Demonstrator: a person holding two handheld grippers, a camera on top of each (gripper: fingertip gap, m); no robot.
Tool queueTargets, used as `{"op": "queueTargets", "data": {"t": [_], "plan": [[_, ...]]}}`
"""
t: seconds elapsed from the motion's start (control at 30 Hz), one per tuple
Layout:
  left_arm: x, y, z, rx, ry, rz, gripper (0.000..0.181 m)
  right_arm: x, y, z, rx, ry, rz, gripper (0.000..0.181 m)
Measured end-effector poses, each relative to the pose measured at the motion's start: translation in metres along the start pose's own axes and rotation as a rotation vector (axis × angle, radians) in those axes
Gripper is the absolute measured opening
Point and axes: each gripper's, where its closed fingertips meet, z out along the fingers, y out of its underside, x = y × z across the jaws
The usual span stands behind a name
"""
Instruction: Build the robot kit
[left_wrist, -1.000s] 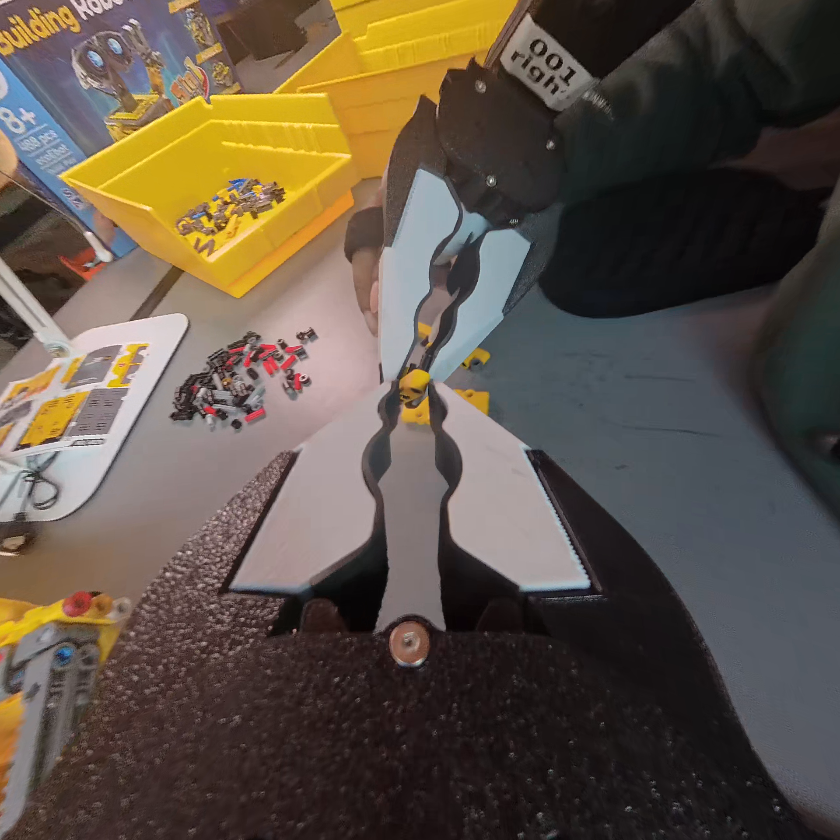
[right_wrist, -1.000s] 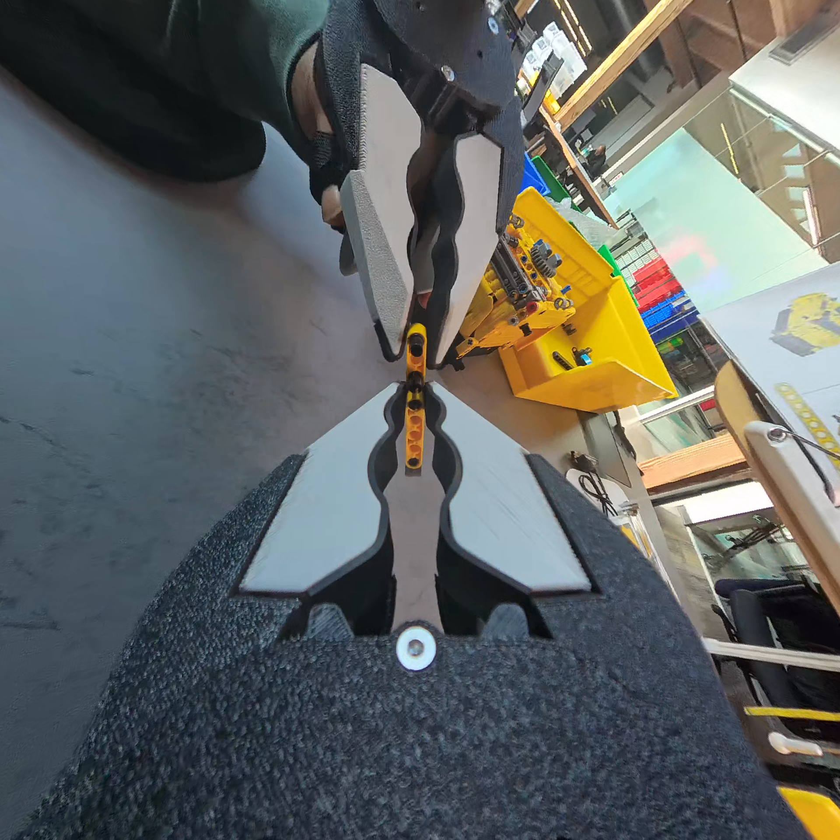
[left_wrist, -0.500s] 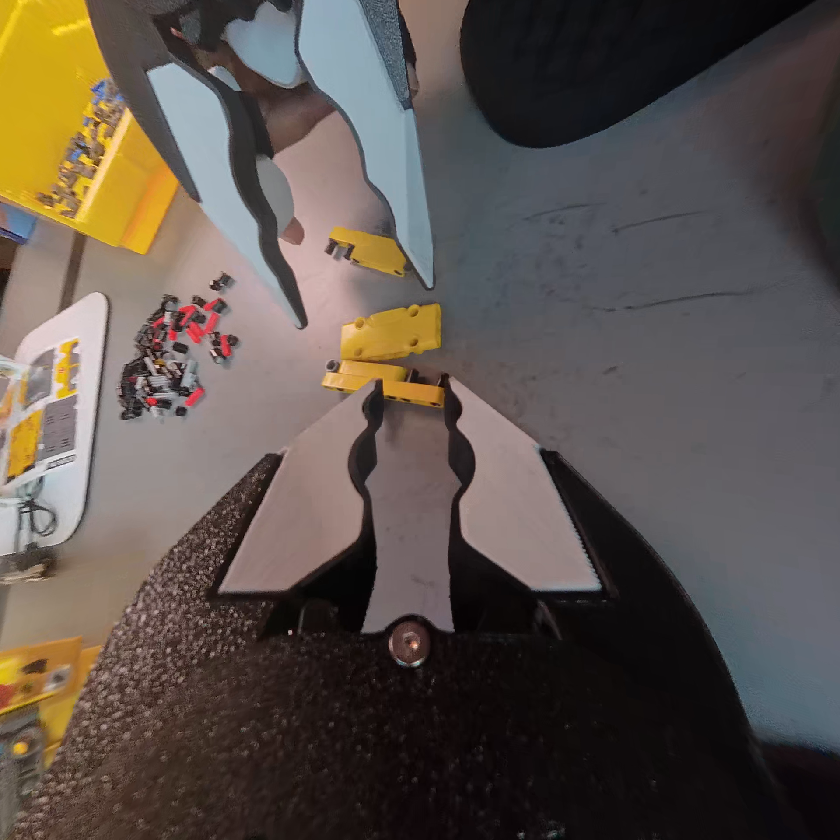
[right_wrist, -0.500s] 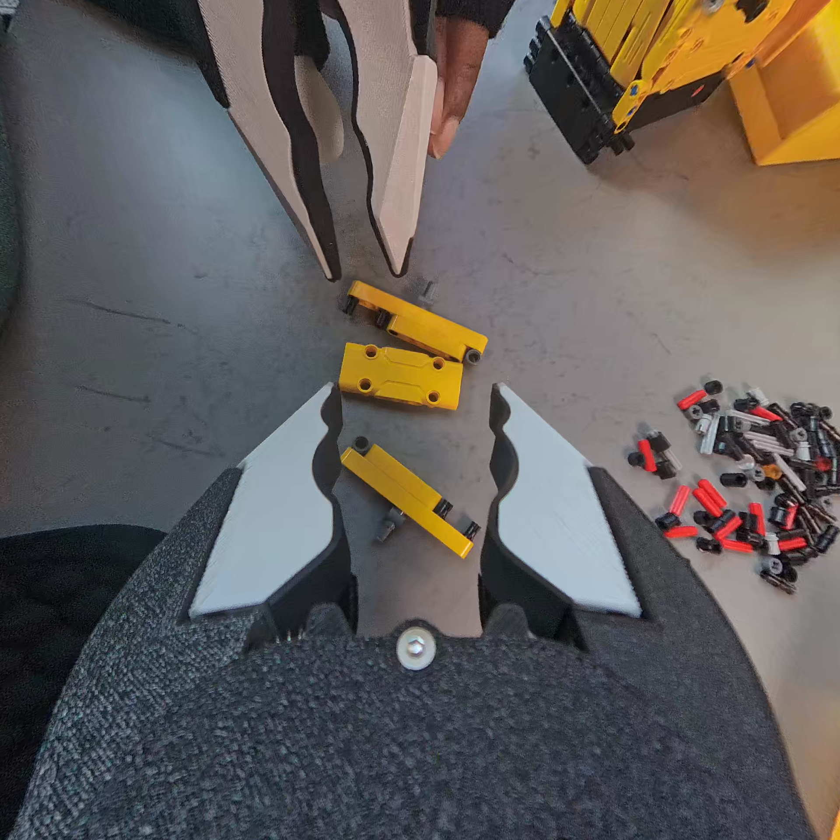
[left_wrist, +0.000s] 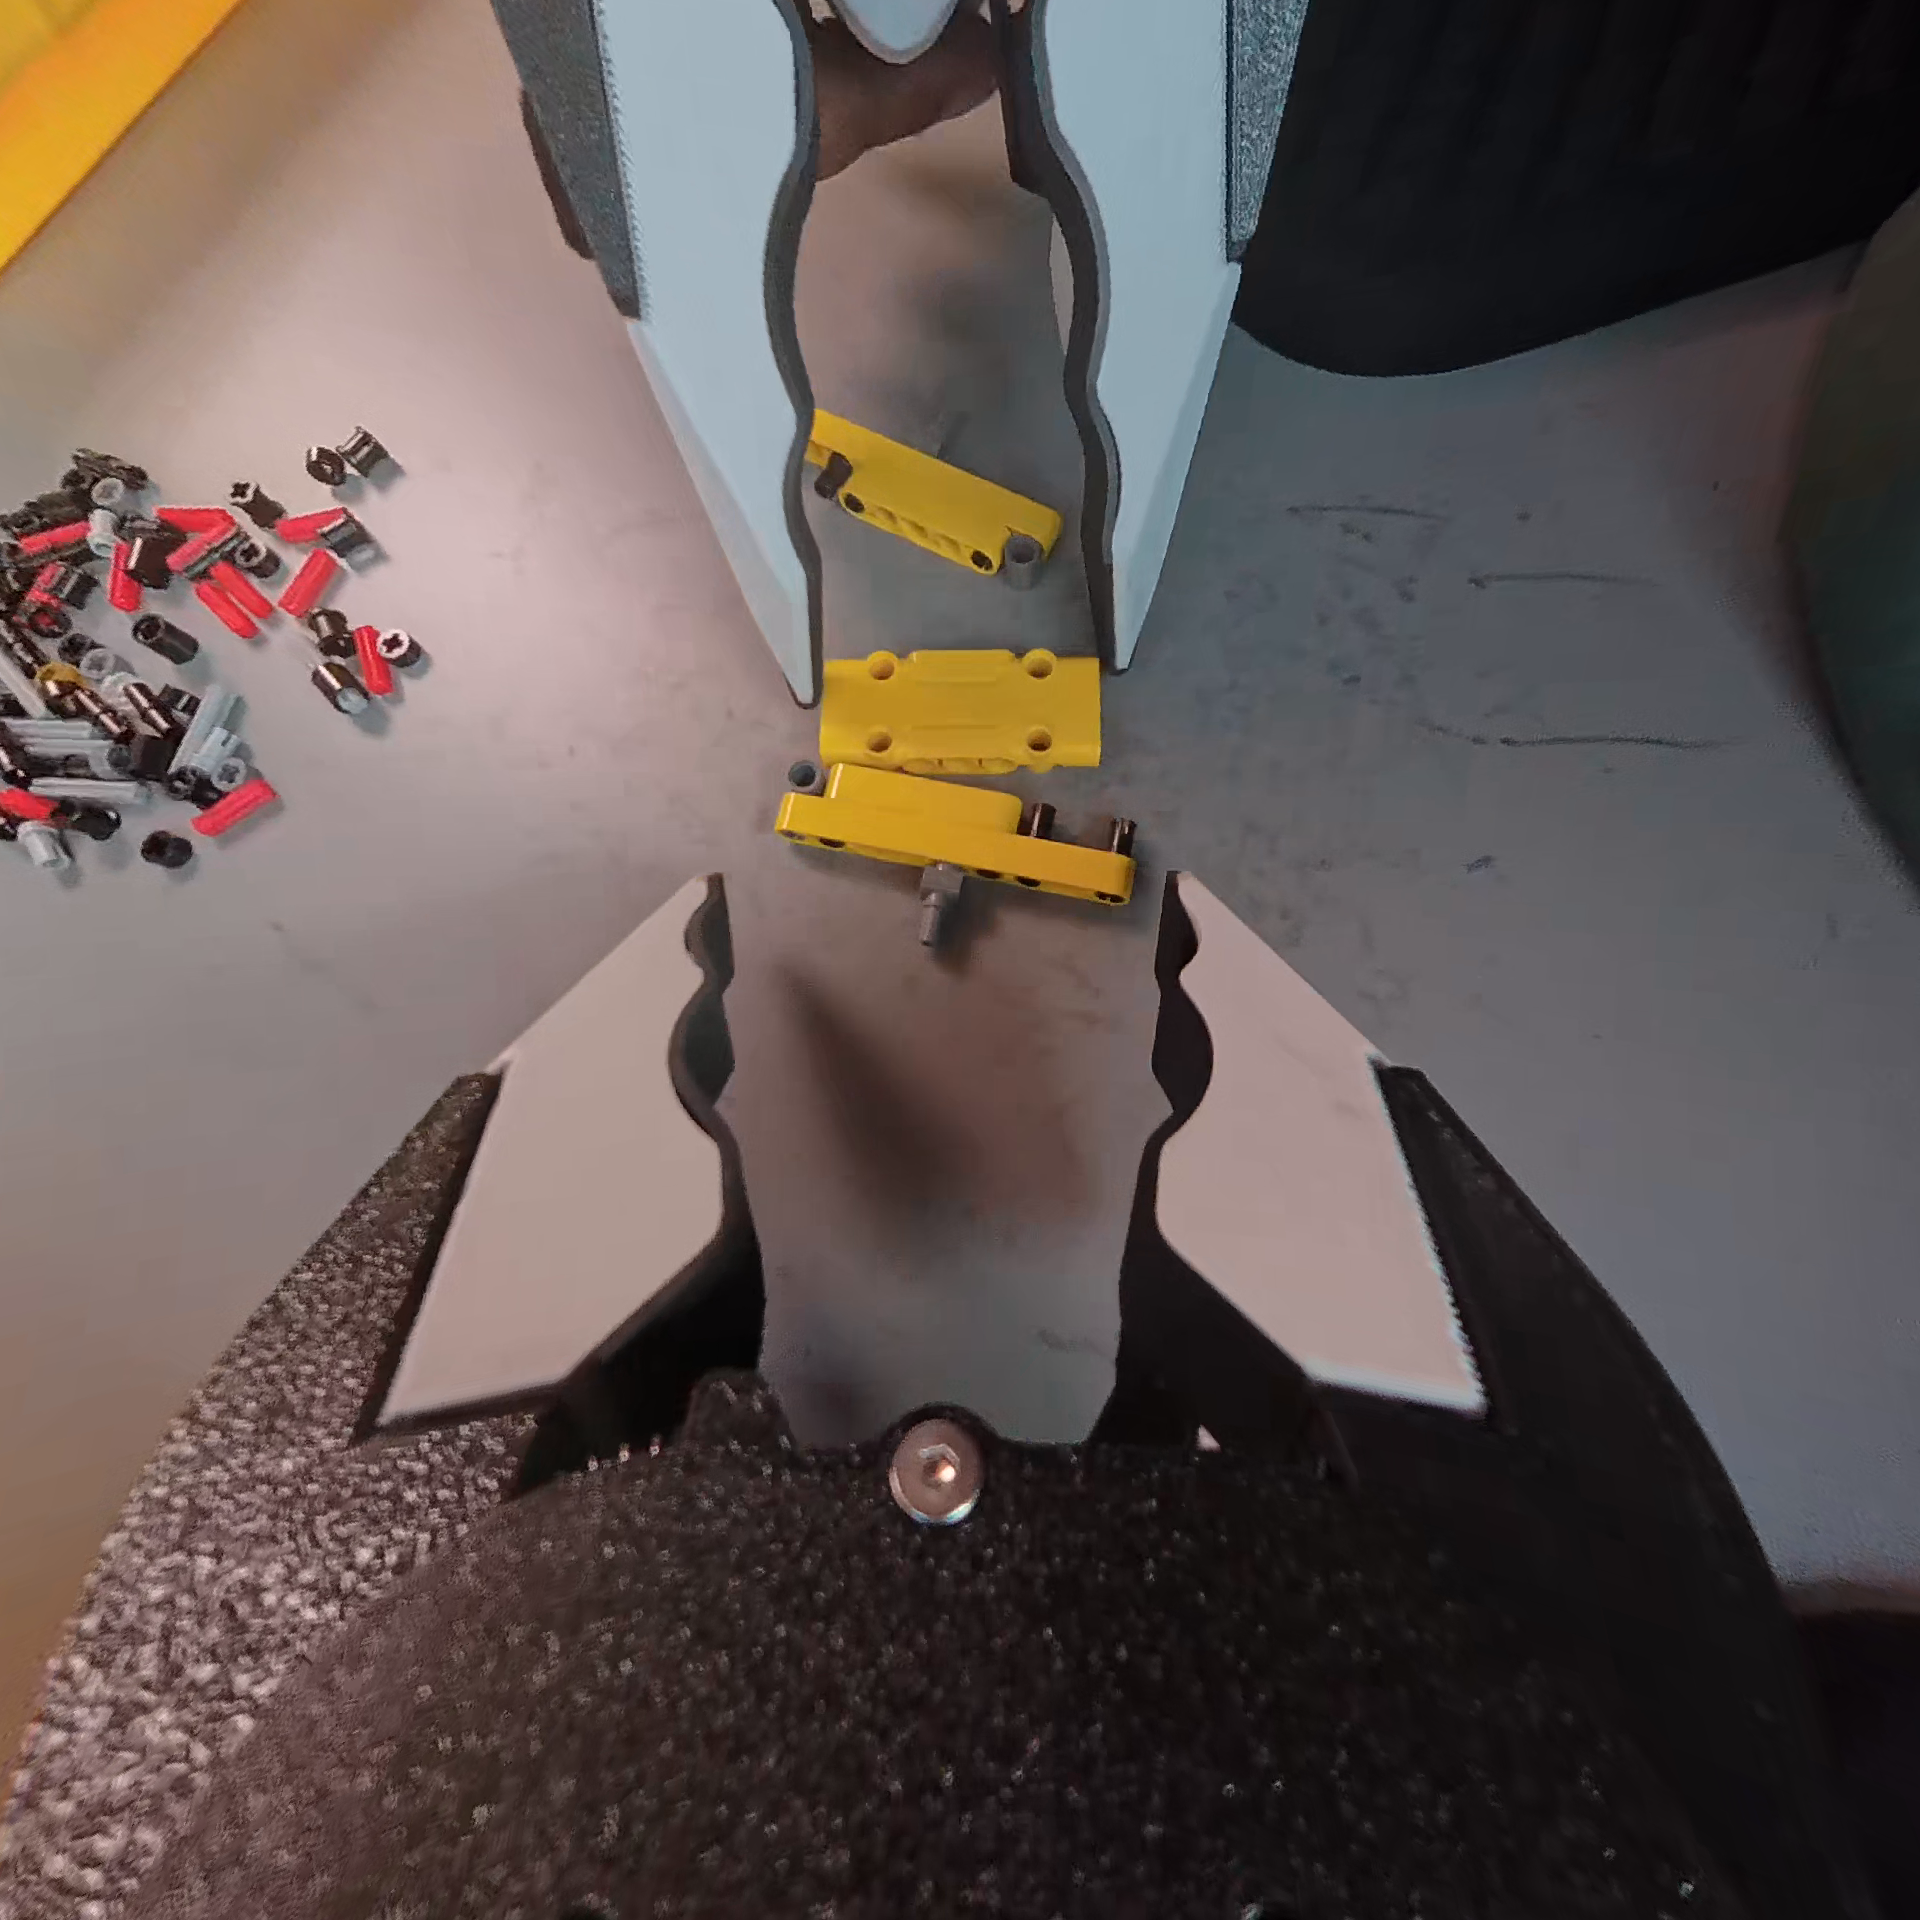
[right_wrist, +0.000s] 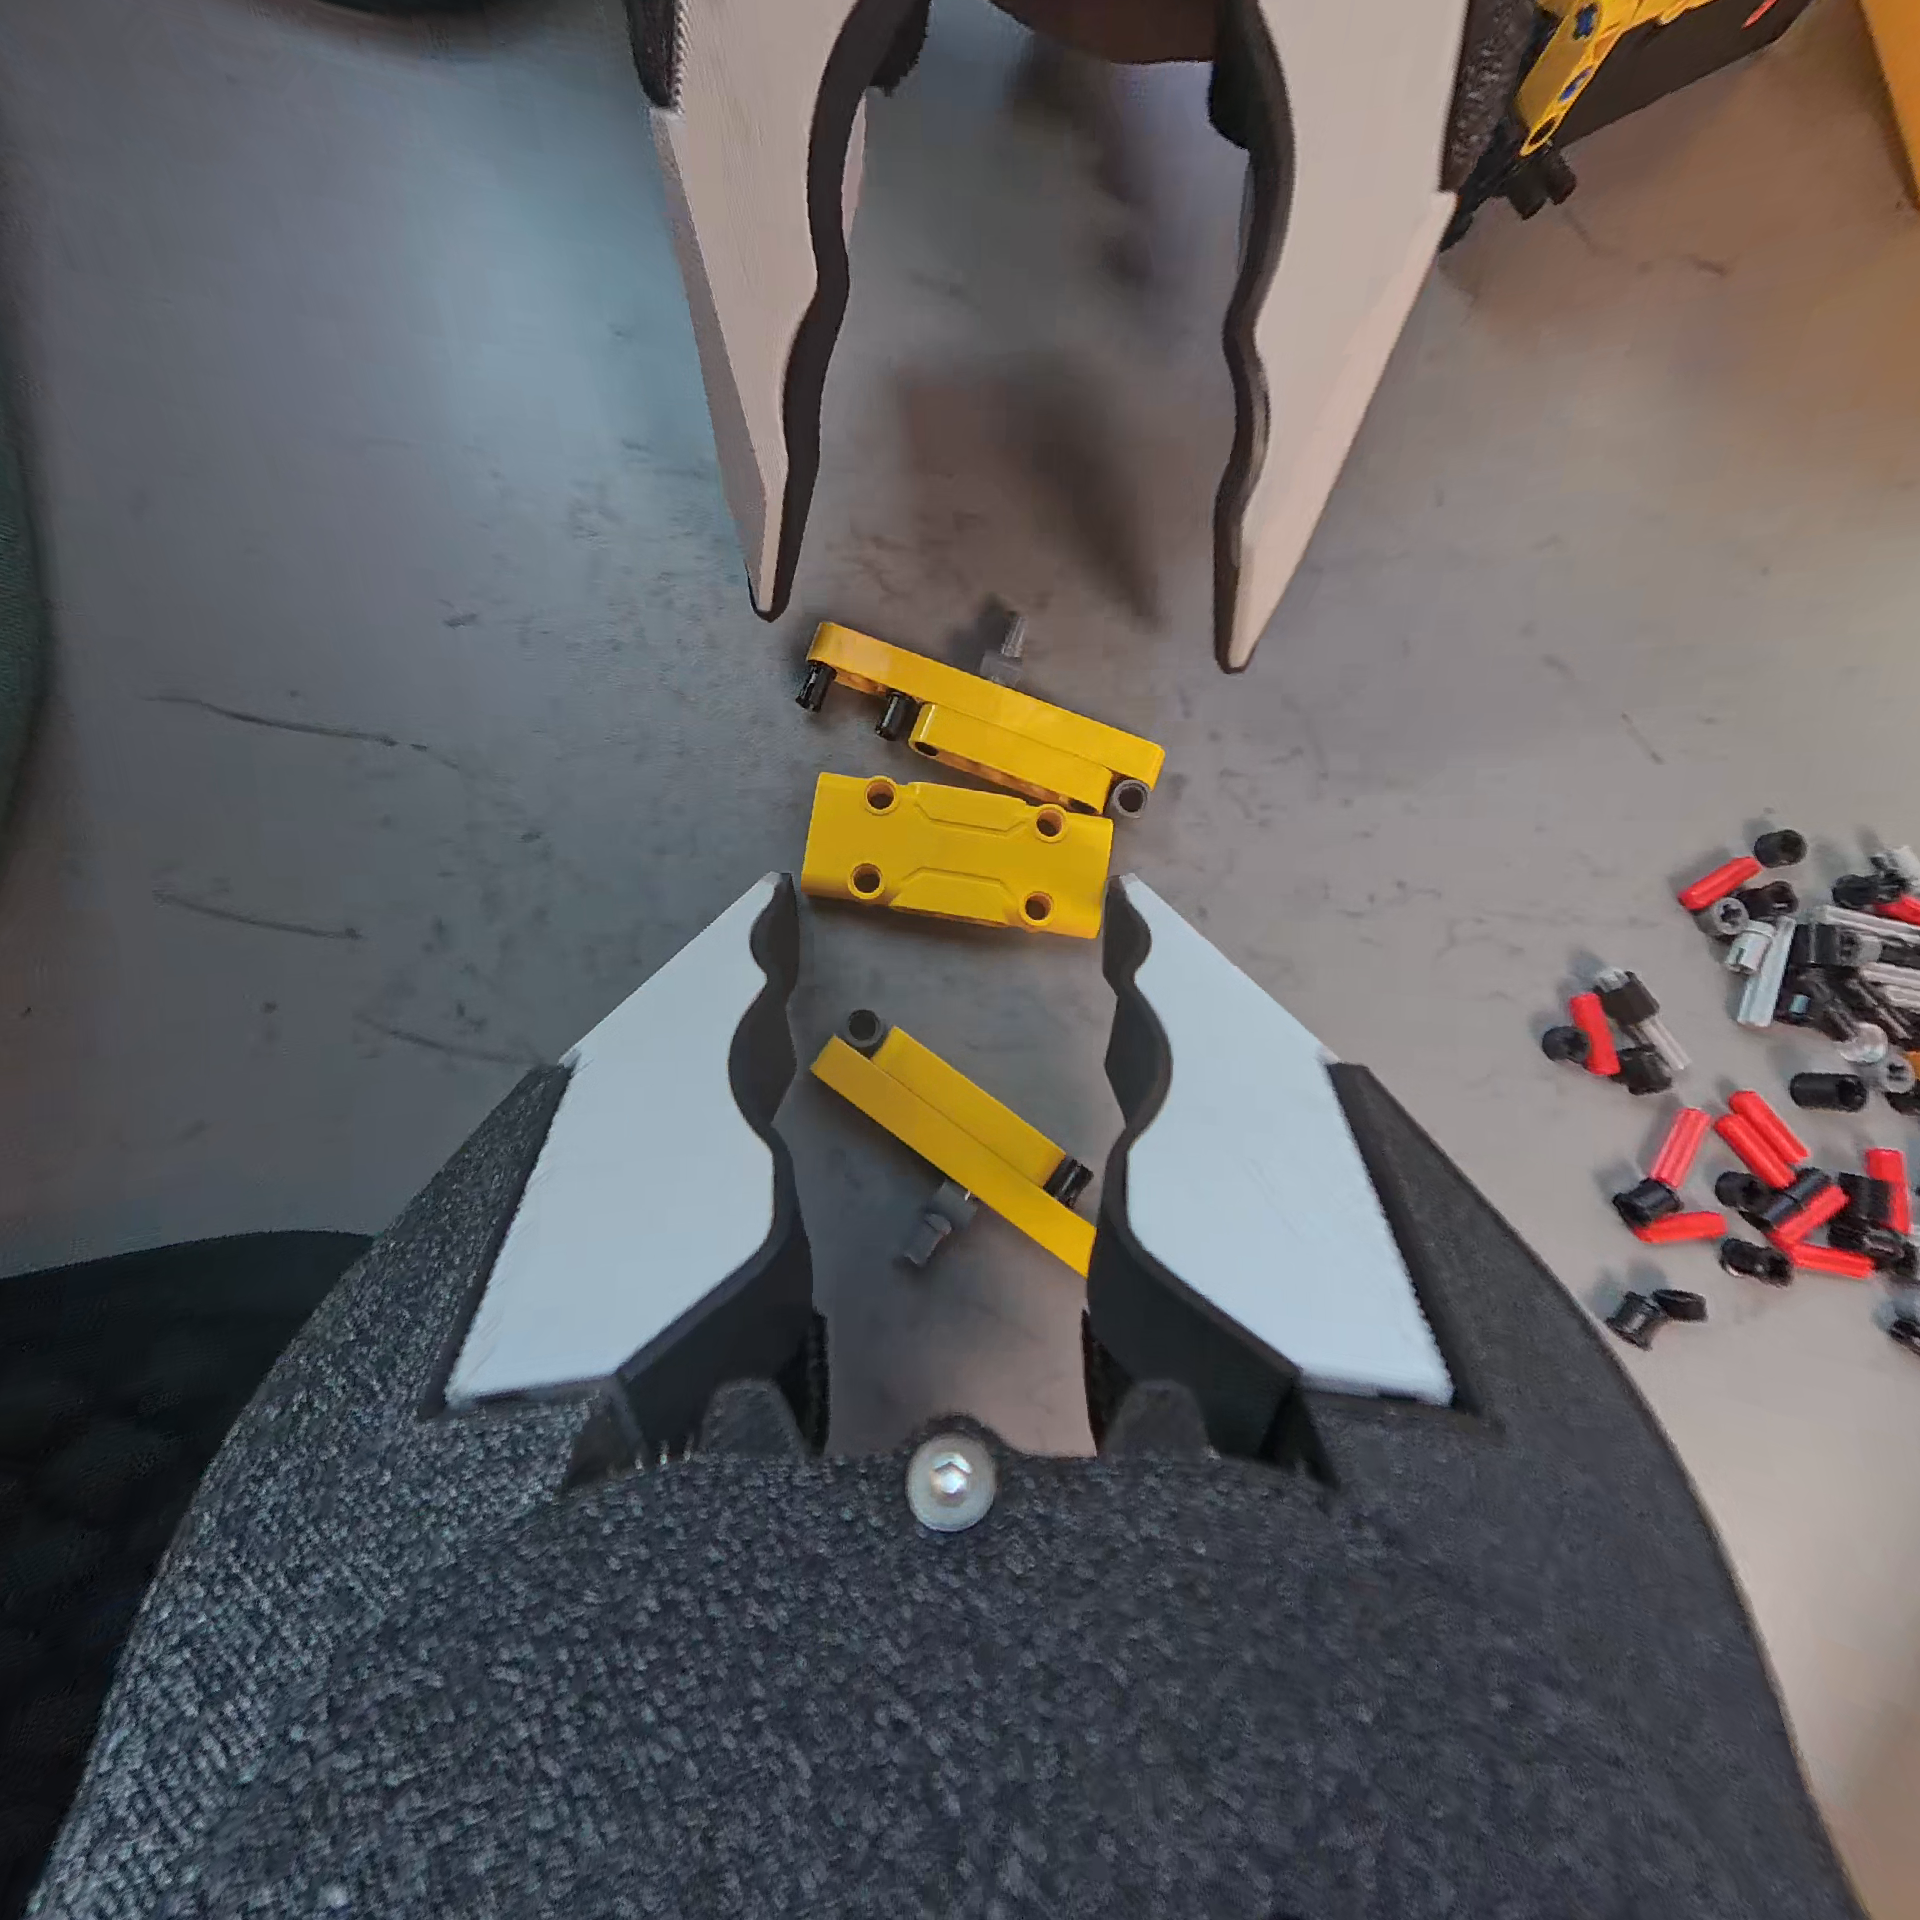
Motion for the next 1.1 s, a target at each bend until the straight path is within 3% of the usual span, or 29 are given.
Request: {"op": "queueTargets", "data": {"t": [0.1,0.23,0.5,0.6,0.73,0.87,0.97,1.1], "plan": [[-0.004,-0.004,0.007,-0.006,0.062,-0.012,0.09,-0.002,0.0,0.0,0.003,-0.003,-0.011,0.057],[-0.001,-0.003,0.016,-0.005,0.101,-0.015,0.084,-0.007,0.001,-0.002,0.006,-0.026,-0.021,0.057],[0.006,0.0,0.011,-0.021,-0.04,-0.11,0.061,-0.017,-0.001,-0.001,0.019,-0.05,-0.032,0.057],[0.024,0.002,0.007,-0.04,-0.002,-0.123,0.075,-0.022,-0.003,0.0,0.013,-0.059,-0.049,0.057],[0.047,0.0,-0.008,0.018,0.146,-0.154,0.058,-0.023,-0.004,0.001,0.004,-0.048,-0.06,0.057],[0.035,0.0,-0.014,0.039,0.082,-0.15,0.051,-0.021,-0.003,0.001,0.005,-0.043,-0.052,0.057],[0.021,0.003,-0.014,0.037,-0.001,-0.144,0.052,-0.028,-0.001,-0.001,-0.009,-0.074,-0.084,0.057],[0.013,0.005,-0.004,0.023,-0.037,-0.138,0.071,-0.04,-0.006,0.001,0.009,-0.117,-0.111,0.057]]}}
